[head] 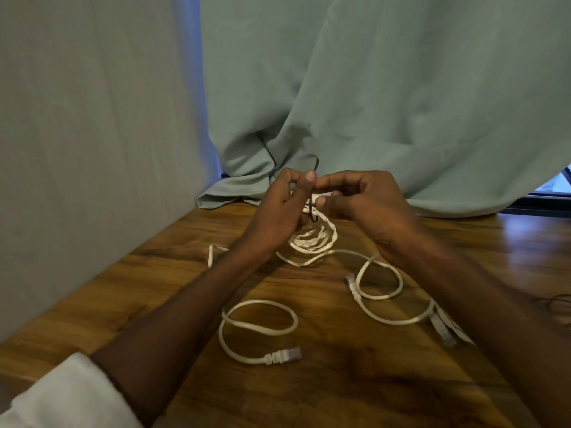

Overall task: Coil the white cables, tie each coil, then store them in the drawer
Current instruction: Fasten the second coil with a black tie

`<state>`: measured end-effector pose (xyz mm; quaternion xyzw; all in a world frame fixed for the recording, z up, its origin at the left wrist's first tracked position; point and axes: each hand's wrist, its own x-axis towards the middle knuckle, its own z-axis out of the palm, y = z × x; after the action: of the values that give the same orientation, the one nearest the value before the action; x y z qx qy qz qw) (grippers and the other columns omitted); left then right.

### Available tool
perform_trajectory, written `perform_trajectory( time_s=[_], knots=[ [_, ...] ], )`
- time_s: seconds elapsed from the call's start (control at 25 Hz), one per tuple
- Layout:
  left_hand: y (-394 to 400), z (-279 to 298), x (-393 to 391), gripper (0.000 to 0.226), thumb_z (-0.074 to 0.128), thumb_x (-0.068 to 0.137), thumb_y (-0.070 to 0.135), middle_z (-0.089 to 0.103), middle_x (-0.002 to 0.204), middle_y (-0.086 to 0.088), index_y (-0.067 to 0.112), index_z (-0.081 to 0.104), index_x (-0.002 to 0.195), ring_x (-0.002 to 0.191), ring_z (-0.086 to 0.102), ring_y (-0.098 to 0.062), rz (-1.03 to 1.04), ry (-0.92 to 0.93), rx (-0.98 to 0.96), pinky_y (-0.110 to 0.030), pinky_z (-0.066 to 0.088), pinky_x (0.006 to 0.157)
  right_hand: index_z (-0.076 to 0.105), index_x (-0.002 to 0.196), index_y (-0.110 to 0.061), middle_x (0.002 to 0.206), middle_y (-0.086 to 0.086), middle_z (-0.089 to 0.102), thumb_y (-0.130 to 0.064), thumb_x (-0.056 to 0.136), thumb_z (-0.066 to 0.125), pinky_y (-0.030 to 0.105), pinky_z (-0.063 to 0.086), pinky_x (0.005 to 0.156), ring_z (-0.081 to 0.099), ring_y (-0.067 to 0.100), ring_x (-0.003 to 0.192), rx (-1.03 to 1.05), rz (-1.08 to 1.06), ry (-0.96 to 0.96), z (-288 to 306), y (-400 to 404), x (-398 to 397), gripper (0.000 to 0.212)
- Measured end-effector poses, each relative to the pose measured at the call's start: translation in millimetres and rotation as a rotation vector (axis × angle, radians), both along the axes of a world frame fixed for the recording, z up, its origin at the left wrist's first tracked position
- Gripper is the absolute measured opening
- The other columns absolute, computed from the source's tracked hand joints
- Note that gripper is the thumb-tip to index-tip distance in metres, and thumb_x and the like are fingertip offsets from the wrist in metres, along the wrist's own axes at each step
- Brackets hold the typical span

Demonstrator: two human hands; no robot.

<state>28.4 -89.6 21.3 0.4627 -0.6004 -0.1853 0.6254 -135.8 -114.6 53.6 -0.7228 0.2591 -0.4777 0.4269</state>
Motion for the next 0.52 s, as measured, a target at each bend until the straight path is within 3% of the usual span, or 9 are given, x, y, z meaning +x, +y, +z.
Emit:
perform_trajectory(
  time_s=[0.16, 0.28, 0.4, 0.52],
  knots=[
    [2, 3, -2, 0.031, 0.050, 0.108, 0.042, 0.062, 0.070, 0.000, 0.014, 0.059, 0.099, 0.055, 0.053, -0.013, -0.019, 0.065, 0.009, -0.026, 0.040, 0.048, 0.081, 0.108, -0.022, 0.096, -0.009, 0.081, -0.018, 0.086, 0.084, 0.042, 0.063, 0.087, 0.077, 0.008, 0.084, -0.247, -0.110, 0.143, -3, -1, 5, 0.023],
    [3, 6, 3, 0.041, 0.052, 0.107, 0.044, 0.073, 0.083, -0.013, 0.005, 0.062, 0.107, 0.071, 0.067, -0.024, 0.059, 0.112, -0.011, -0.036, 0.054, 0.063, 0.070, 0.130, -0.028, 0.121, -0.017, 0.072, -0.037, 0.076, 0.090, 0.026, 0.055, 0.096, 0.067, -0.003, 0.108, -0.371, -0.011, 0.360, 3, -3, -1, 0.059],
    [3, 11, 7, 0.038, 0.055, 0.106, 0.044, 0.068, 0.075, -0.009, 0.008, 0.060, 0.102, 0.058, 0.058, -0.018, 0.065, 0.241, -0.001, -0.034, 0.046, 0.057, 0.045, 0.149, -0.031, 0.143, -0.019, 0.046, -0.037, 0.066, 0.097, 0.007, 0.042, 0.094, 0.047, -0.007, 0.126, -0.503, 0.100, 0.564, 1, -5, -2, 0.099],
    [3, 12, 5, 0.040, 0.055, 0.105, 0.046, 0.061, 0.075, -0.009, 0.006, 0.056, 0.106, 0.051, 0.046, -0.008, 0.023, 0.278, 0.021, -0.027, 0.038, 0.050, 0.040, 0.147, -0.036, 0.143, -0.015, 0.044, -0.036, 0.066, 0.097, 0.010, 0.045, 0.095, 0.049, 0.000, 0.129, -0.494, 0.120, 0.511, -6, -8, -1, 0.099]
  ],
)
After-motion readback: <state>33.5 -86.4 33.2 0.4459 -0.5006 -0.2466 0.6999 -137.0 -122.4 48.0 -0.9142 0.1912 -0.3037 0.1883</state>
